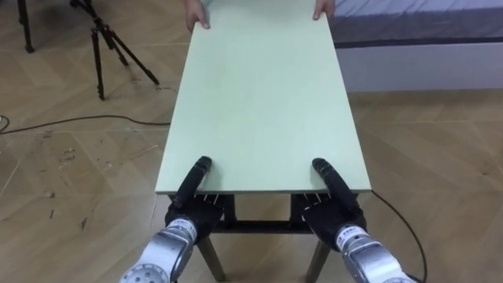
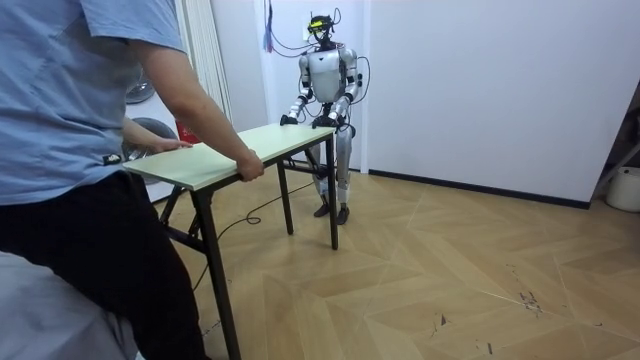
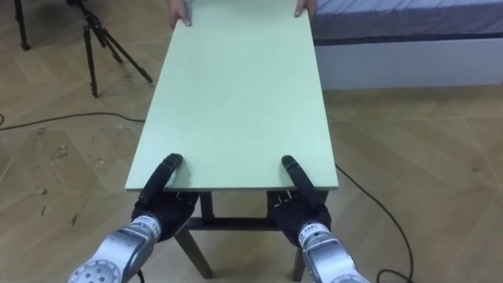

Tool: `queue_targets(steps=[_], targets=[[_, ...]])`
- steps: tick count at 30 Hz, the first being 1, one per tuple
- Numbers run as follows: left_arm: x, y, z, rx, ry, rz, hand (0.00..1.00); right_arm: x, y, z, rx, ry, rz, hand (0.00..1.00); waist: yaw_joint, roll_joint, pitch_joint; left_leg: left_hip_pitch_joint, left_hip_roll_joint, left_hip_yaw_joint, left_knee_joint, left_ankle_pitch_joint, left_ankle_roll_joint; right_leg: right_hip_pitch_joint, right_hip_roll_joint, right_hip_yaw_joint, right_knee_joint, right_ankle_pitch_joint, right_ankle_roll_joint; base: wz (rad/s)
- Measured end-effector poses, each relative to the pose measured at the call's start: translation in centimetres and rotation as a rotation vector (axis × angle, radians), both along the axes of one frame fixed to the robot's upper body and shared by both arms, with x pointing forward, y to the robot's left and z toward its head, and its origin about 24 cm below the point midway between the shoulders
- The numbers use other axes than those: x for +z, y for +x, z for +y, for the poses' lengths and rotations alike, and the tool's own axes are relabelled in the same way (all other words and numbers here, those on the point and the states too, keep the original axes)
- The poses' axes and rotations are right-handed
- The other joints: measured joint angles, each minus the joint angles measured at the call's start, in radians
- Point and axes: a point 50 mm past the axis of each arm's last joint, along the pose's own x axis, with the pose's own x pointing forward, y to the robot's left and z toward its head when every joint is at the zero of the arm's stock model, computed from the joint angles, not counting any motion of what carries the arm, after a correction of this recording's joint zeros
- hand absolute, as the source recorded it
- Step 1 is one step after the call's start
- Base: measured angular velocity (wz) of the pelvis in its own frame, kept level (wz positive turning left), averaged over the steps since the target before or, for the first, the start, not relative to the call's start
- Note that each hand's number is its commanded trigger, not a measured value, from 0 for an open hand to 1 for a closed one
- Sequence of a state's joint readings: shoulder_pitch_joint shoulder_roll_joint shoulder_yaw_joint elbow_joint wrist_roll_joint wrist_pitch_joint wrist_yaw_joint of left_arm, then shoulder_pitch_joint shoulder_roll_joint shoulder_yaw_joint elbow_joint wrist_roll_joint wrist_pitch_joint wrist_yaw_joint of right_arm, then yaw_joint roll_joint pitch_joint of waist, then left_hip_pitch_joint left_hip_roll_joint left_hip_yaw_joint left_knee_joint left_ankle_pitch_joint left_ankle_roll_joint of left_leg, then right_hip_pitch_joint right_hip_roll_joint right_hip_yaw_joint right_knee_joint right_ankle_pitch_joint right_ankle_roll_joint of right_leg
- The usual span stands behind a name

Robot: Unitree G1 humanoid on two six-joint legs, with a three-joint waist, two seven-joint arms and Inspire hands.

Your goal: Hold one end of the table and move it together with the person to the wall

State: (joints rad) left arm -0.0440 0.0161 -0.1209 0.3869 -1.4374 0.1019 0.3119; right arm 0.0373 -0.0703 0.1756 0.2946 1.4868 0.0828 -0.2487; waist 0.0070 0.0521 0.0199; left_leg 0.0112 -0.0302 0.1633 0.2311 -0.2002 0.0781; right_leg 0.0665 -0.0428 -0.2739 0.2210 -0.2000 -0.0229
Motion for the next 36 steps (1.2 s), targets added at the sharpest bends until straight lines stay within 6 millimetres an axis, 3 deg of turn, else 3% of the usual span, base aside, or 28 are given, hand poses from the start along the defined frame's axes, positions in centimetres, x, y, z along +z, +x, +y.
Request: queue_targets(steps=[27,36], targets=[[-0.7,-1.2,0.5,-0.039,0.073,-0.087,1.00,0.3,0.0,0.4,0.023,-0.020,-0.018,1.00,0.000,0.001,-0.0008,-0.007,0.004,0.024,0.001,0.000,0.000,-0.019,0.000,0.024,0.015,0.000,0.000,-0.01],[-0.3,-1.8,0.5,-0.045,0.077,-0.121,1.00,0.6,-0.2,0.4,0.039,-0.036,-0.066,1.00,-0.005,-0.005,-0.0059,-0.021,0.004,0.024,0.007,0.001,0.002,-0.034,0.000,0.024,0.021,0.000,0.000,0.00]])
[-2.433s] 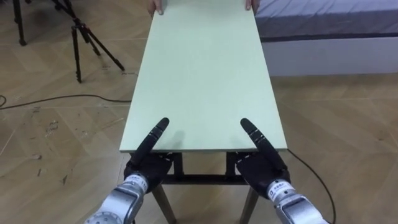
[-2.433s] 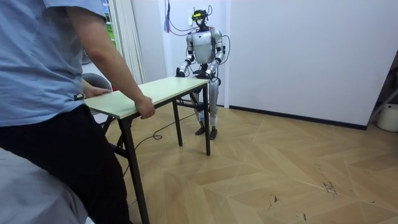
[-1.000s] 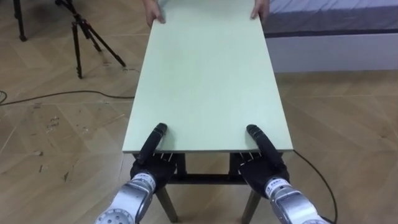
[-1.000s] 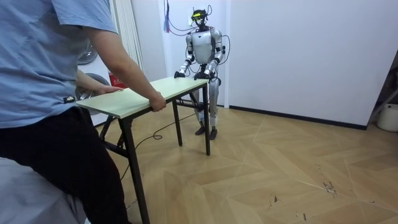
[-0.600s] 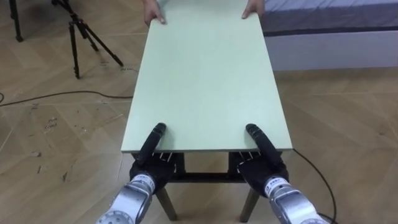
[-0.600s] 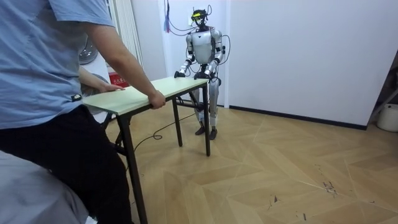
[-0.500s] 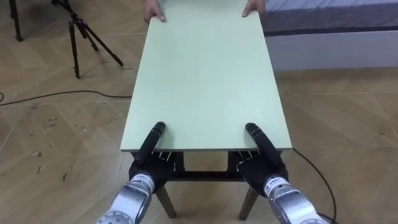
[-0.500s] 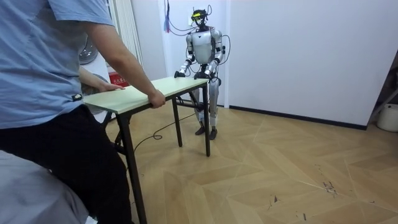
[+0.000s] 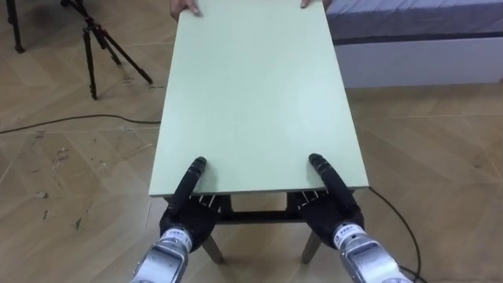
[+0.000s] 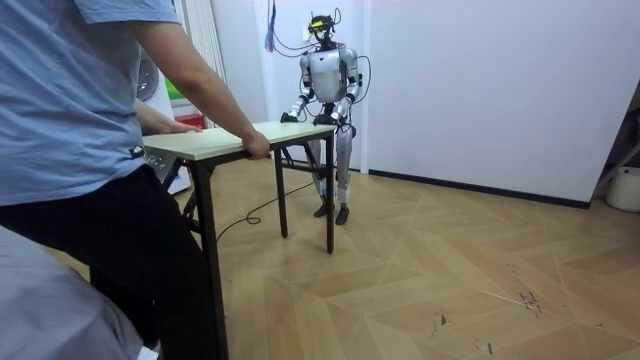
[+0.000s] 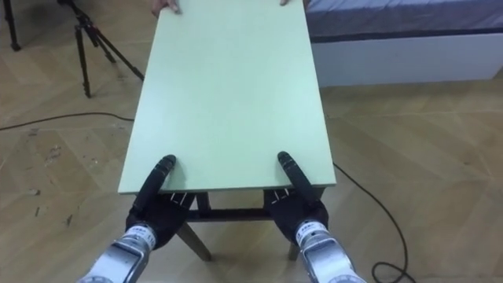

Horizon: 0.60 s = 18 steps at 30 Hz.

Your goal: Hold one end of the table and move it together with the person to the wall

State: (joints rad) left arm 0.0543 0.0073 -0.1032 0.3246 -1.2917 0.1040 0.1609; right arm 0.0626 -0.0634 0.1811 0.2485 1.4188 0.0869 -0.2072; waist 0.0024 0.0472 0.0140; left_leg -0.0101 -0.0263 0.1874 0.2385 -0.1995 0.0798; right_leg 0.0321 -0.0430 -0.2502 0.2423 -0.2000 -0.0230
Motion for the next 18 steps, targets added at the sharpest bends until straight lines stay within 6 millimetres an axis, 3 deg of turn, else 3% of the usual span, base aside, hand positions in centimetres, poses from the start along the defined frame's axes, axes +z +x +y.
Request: queue_targets(steps=[5,18], targets=[[0.2,-0.5,0.1,-0.006,0.023,-0.014,1.00,0.1,-0.6,0.2,-0.001,-0.003,-0.011,1.00,0.000,-0.010,-0.0053,0.000,0.000,0.000,0.000,0.000,0.000,0.000,0.000,0.000,0.000,0.000,0.000,0.00],[1.0,-0.8,-1.1,0.003,0.032,-0.074,1.00,0.8,-1.2,0.1,-0.036,-0.007,-0.076,1.00,-0.008,-0.018,-0.0038,-0.015,0.000,0.001,0.000,0.000,0.000,-0.013,0.000,0.002,-0.001,0.000,0.000,0.00]])
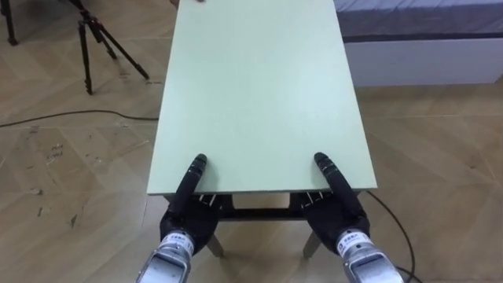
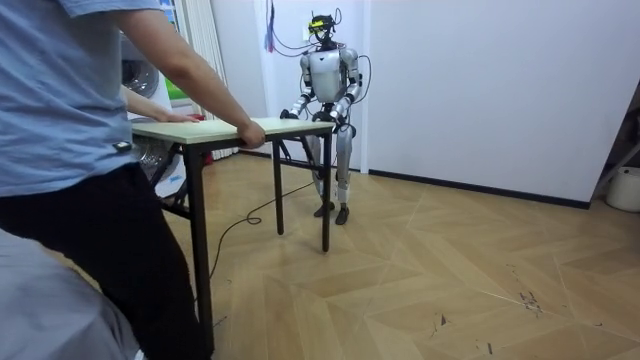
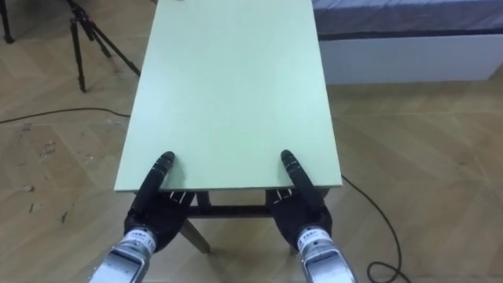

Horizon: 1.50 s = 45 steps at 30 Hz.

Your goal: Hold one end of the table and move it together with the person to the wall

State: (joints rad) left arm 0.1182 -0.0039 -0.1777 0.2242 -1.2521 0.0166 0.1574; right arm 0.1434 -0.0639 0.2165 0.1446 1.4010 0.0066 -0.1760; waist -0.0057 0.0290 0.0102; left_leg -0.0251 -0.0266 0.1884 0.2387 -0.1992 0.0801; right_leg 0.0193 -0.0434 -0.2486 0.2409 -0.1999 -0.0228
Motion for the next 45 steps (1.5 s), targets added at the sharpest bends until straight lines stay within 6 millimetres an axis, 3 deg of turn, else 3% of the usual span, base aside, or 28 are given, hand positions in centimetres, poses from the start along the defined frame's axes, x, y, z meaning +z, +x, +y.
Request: queue_targets(steps=[11,25,31,35,39,42,43,44,45], targets=[[0.9,0.2,-1.0,0.002,-0.002,-0.056,1.00,0.3,0.1,-0.3,-0.051,-0.015,-0.054,1.00,-0.017,-0.013,0.0082,-0.002,0.000,0.004,-0.006,0.000,0.000,-0.006,0.000,0.005,0.000,0.000,0.000,0.00],[0.9,0.0,-1.0,0.009,-0.002,-0.067,1.00,0.3,0.1,-0.2,-0.049,-0.015,-0.068,1.00,-0.013,-0.021,0.0090,0.004,-0.001,0.004,-0.013,0.000,0.000,-0.001,0.002,0.007,-0.005,0.000,0.001,0.00],[1.2,-0.2,-0.7,0.029,0.000,-0.080,1.00,0.6,0.1,0.3,-0.033,-0.012,-0.086,1.00,-0.008,-0.021,0.0090,-0.025,0.003,0.004,0.000,0.000,0.000,-0.026,0.012,0.053,-0.004,0.000,0.001,0.00],[1.3,-0.4,-0.8,0.030,-0.002,-0.086,1.00,0.7,-0.1,0.2,-0.034,-0.012,-0.105,1.00,-0.007,-0.021,0.0087,-0.063,0.010,0.005,0.039,-0.003,-0.004,-0.048,0.014,0.056,0.000,0.000,0.000,0.01],[0.8,-1.0,-0.8,0.019,-0.002,-0.064,1.00,0.1,-1.0,0.0,-0.037,-0.002,-0.095,1.00,0.023,-0.021,0.0084,-0.085,0.026,0.028,0.108,-0.010,-0.014,-0.044,0.018,0.073,0.004,0.002,-0.003,-0.12],[0.5,-1.6,-0.6,0.003,0.001,-0.042,1.00,-0.4,-1.8,-0.2,-0.042,0.008,-0.071,1.00,0.043,-0.018,0.0077,-0.087,0.043,0.018,0.148,-0.011,-0.022,-0.045,0.042,0.085,0.015,0.007,-0.013,-0.08],[0.5,-1.7,-0.6,0.001,-0.002,-0.043,1.00,-0.5,-2.0,-0.2,-0.042,0.016,-0.078,1.00,0.052,-0.016,0.0066,-0.088,0.045,-0.001,0.138,-0.011,-0.069,-0.057,0.050,0.104,0.010,0.014,-0.024,-0.21],[0.7,-1.7,-0.5,0.005,-0.008,-0.051,1.00,-0.3,-1.8,-0.1,-0.035,0.018,-0.096,1.00,0.064,-0.020,0.0046,-0.092,0.045,-0.031,0.126,-0.018,-0.143,-0.068,0.040,0.106,-0.013,0.025,-0.041,-0.46],[0.8,-1.7,-0.4,0.018,-0.016,-0.058,1.00,-0.1,-1.4,0.0,-0.020,0.012,-0.112,1.00,0.073,-0.016,0.0067,-0.116,0.085,-0.027,0.239,-0.056,-0.163,-0.072,0.049,0.088,-0.023,0.029,-0.050,-0.52]])
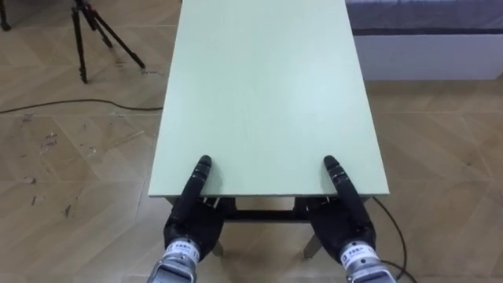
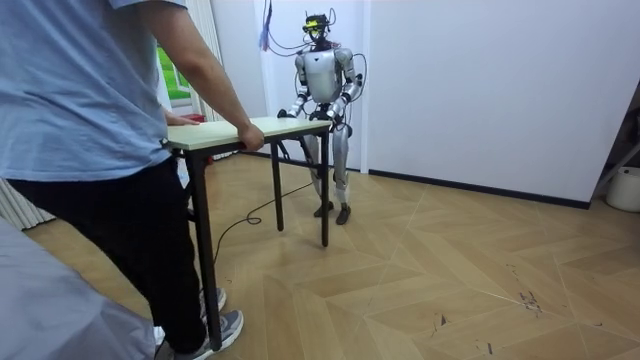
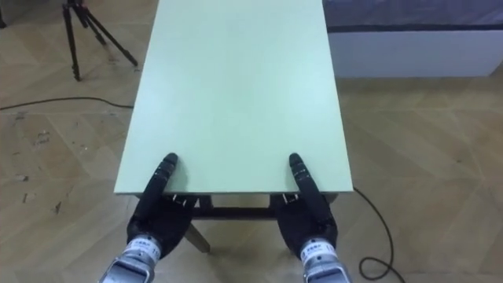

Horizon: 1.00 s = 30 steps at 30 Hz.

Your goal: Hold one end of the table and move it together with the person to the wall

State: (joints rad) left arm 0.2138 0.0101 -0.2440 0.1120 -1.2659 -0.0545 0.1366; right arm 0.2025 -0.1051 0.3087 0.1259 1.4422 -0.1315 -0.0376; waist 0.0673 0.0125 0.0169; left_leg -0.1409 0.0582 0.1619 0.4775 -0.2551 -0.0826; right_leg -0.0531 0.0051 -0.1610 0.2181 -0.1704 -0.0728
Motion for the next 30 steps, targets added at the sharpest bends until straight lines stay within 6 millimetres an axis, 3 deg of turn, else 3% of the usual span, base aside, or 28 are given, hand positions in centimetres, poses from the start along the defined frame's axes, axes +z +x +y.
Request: queue_targets(steps=[1,2,3,4,5,6,7,8,9,10,11,12,13,14,15,18,19,20,21,22,23,24,25,26,27,28,29,30], targets=[[-0.1,-0.2,0.1,0.009,-0.007,0.002,1.00,0.0,0.1,0.1,0.010,-0.005,0.001,1.00,0.000,0.013,-0.0020,-0.002,0.046,0.007,0.098,-0.019,-0.002,0.002,0.017,-0.009,0.002,0.003,-0.006,-0.33],[-0.2,-0.4,0.0,0.010,-0.018,0.007,1.00,-0.1,-0.1,0.0,0.012,-0.006,0.005,1.00,-0.008,0.030,-0.0109,0.013,0.133,-0.004,0.214,-0.025,-0.004,0.009,0.042,-0.034,0.013,0.002,-0.016,0.00],[-0.2,-0.4,0.0,0.006,-0.018,0.008,1.00,-0.2,-0.2,0.0,0.009,-0.004,0.006,1.00,-0.013,0.031,-0.0109,0.037,0.175,-0.013,0.238,-0.019,-0.001,0.007,0.048,-0.040,0.025,-0.002,-0.023,0.26],[-0.2,-0.4,0.0,-0.003,-0.018,0.011,1.00,-0.3,-0.4,-0.1,0.001,0.000,0.006,1.00,-0.024,0.028,-0.0089,0.093,0.221,-0.034,0.227,0.022,0.001,-0.009,0.050,-0.039,0.062,-0.008,-0.032,0.32],[-0.3,-0.5,-0.2,-0.011,-0.028,0.017,1.00,-0.2,-0.4,-0.2,0.001,0.001,0.004,1.00,-0.041,0.029,-0.0083,0.152,0.243,-0.063,0.175,0.081,-0.003,-0.040,0.041,-0.031,0.113,-0.010,-0.033,0.34],[-0.1,-0.3,-0.5,-0.023,-0.033,0.014,1.00,0.0,-0.3,-0.5,-0.003,-0.002,-0.005,1.00,-0.051,0.030,-0.0082,0.202,0.244,-0.077,0.098,0.130,-0.010,-0.076,0.025,-0.022,0.160,-0.010,-0.033,0.27],[0.1,-0.1,-0.7,-0.029,-0.033,0.010,1.00,0.1,-0.2,-0.9,-0.007,-0.006,-0.011,1.00,-0.056,0.032,-0.0076,0.216,0.240,-0.079,0.051,0.160,-0.010,-0.100,0.015,-0.013,0.188,-0.010,-0.033,0.32],[0.6,0.6,-1.0,-0.049,-0.029,-0.006,1.00,0.4,0.0,-1.3,-0.023,0.000,-0.024,1.00,-0.061,0.035,0.0016,0.251,0.217,-0.082,-0.055,0.187,-0.024,-0.175,-0.011,0.006,0.306,-0.011,-0.030,0.26],[0.7,0.9,-1.0,-0.053,-0.022,-0.011,1.00,0.5,0.1,-1.3,-0.026,0.006,-0.026,1.00,-0.073,0.024,0.0126,0.269,0.196,-0.082,-0.096,0.193,-0.031,-0.235,-0.025,0.012,0.417,-0.005,-0.028,0.39],[0.9,1.0,-0.9,-0.040,-0.022,-0.023,1.00,0.6,0.1,-1.0,-0.018,0.026,-0.035,1.00,-0.110,0.046,0.0112,0.253,0.213,-0.081,-0.116,0.167,-0.058,-0.336,0.038,0.055,0.407,-0.017,-0.014,0.20],[1.6,1.2,0.0,-0.038,-0.004,-0.066,1.00,1.2,0.4,-0.4,-0.004,0.052,-0.063,1.00,-0.107,0.048,0.0056,0.219,0.228,-0.080,-0.114,0.116,-0.083,-0.374,0.110,0.071,0.195,0.090,-0.044,0.13],[2.3,1.3,0.3,-0.044,-0.004,-0.103,1.00,2.0,0.7,-0.3,0.011,0.048,-0.105,1.00,-0.105,0.047,0.0173,0.211,0.208,-0.080,-0.087,0.005,-0.095,-0.404,0.097,-0.019,0.134,0.194,-0.098,-0.24],[2.4,1.4,0.0,-0.037,-0.020,-0.106,1.00,2.4,1.1,-0.5,0.017,0.036,-0.126,1.00,-0.096,0.086,0.0218,0.207,0.220,-0.088,-0.067,-0.055,-0.082,-0.423,0.104,-0.045,0.147,0.197,-0.105,-0.41],[2.6,1.8,-0.3,-0.035,-0.043,-0.114,1.00,2.9,1.8,-0.7,0.020,0.020,-0.152,1.00,-0.088,0.107,0.0227,0.173,0.193,-0.093,-0.045,-0.111,-0.067,-0.476,0.086,-0.063,0.173,0.197,-0.106,-0.42],[2.8,2.0,-0.4,-0.037,-0.049,-0.126,1.00,3.1,2.1,-0.7,0.024,0.013,-0.168,1.00,-0.088,0.102,0.0238,0.161,0.168,-0.092,-0.048,-0.123,-0.058,-0.499,0.066,-0.068,0.187,0.201,-0.106,-0.18],[2.4,2.8,-1.4,-0.064,-0.053,-0.112,1.00,3.1,2.3,-1.7,0.005,-0.016,-0.165,1.00,-0.120,0.081,0.0185,0.164,0.047,-0.070,-0.080,-0.157,-0.020,-0.525,-0.068,-0.152,0.182,0.243,-0.092,0.26],[2.4,2.7,-1.4,-0.064,-0.052,-0.109,1.00,2.9,2.2,-1.7,0.007,-0.020,-0.159,1.00,-0.125,0.072,0.0153,0.166,0.033,-0.056,-0.095,-0.161,-0.010,-0.524,-0.081,-0.154,0.169,0.261,-0.088,0.20],[2.2,2.6,-1.4,-0.066,-0.051,-0.102,1.00,2.7,2.0,-1.7,0.001,-0.022,-0.148,1.00,-0.141,0.058,0.0093,0.162,0.012,-0.039,-0.117,-0.174,0.012,-0.514,-0.098,-0.153,0.124,0.311,-0.074,0.20],[2.0,2.3,-1.3,-0.070,-0.047,-0.092,1.00,2.3,1.6,-1.7,-0.009,-0.018,-0.133,1.00,-0.157,0.043,0.0003,0.145,-0.008,-0.012,-0.116,-0.183,0.029,-0.488,-0.111,-0.149,0.051,0.368,-0.046,0.22],[1.8,2.1,-1.3,-0.069,-0.046,-0.084,1.00,2.2,1.4,-1.8,-0.014,-0.016,-0.125,1.00,-0.160,0.031,-0.0060,0.136,-0.022,-0.001,-0.114,-0.184,0.032,-0.471,-0.118,-0.139,0.002,0.406,-0.031,0.18],[1.5,1.7,-1.2,-0.066,-0.047,-0.067,1.00,1.8,1.1,-1.7,-0.007,-0.012,-0.106,1.00,-0.172,0.010,-0.0140,0.122,-0.057,0.007,-0.094,-0.173,0.064,-0.430,-0.131,-0.120,-0.088,0.473,0.052,0.12],[1.3,1.5,-1.1,-0.065,-0.052,-0.057,1.00,1.7,0.9,-1.7,-0.005,-0.012,-0.097,1.00,-0.179,0.005,-0.0148,0.115,-0.066,0.014,-0.081,-0.170,0.080,-0.414,-0.142,-0.114,-0.114,0.495,0.117,0.12],[0.8,1.0,-1.1,-0.063,-0.056,-0.032,1.00,1.2,0.4,-1.8,-0.001,-0.013,-0.074,1.00,-0.190,0.010,-0.0094,0.107,-0.052,0.067,-0.044,-0.175,0.100,-0.405,-0.153,-0.108,-0.061,0.487,0.148,0.27],[0.4,0.7,-1.2,-0.079,-0.056,-0.007,1.00,0.7,-0.3,-2.0,-0.014,-0.009,-0.046,1.00,-0.203,0.023,-0.0004,0.107,-0.018,0.127,-0.022,-0.183,0.115,-0.413,-0.158,-0.105,0.110,0.387,0.062,0.49],[0.2,0.5,-1.4,-0.105,-0.047,0.001,1.00,0.3,-1.1,-2.3,-0.032,0.001,-0.034,1.00,-0.204,0.022,0.0016,0.107,-0.004,0.165,-0.026,-0.171,0.122,-0.423,-0.165,-0.083,0.276,0.274,0.050,0.51],[0.1,0.4,-1.5,-0.111,-0.044,0.007,1.00,0.1,-1.3,-2.3,-0.037,0.007,-0.026,1.00,-0.203,0.022,0.0017,0.104,0.004,0.185,-0.027,-0.164,0.122,-0.422,-0.167,-0.076,0.354,0.220,0.053,0.37],[0.1,0.4,-1.4,-0.116,-0.040,0.009,1.00,0.1,-1.5,-2.3,-0.039,0.017,-0.019,1.00,-0.203,0.021,0.0014,0.093,0.010,0.231,-0.029,-0.150,0.127,-0.419,-0.173,-0.058,0.490,0.128,0.064,0.12],[0.1,0.4,-1.4,-0.116,-0.040,0.009,1.00,0.0,-1.5,-2.3,-0.039,0.018,-0.019,1.00,-0.202,0.021,0.0012,0.088,0.010,0.259,-0.031,-0.143,0.132,-0.416,-0.179,-0.050,0.552,0.092,0.066,0.10]])
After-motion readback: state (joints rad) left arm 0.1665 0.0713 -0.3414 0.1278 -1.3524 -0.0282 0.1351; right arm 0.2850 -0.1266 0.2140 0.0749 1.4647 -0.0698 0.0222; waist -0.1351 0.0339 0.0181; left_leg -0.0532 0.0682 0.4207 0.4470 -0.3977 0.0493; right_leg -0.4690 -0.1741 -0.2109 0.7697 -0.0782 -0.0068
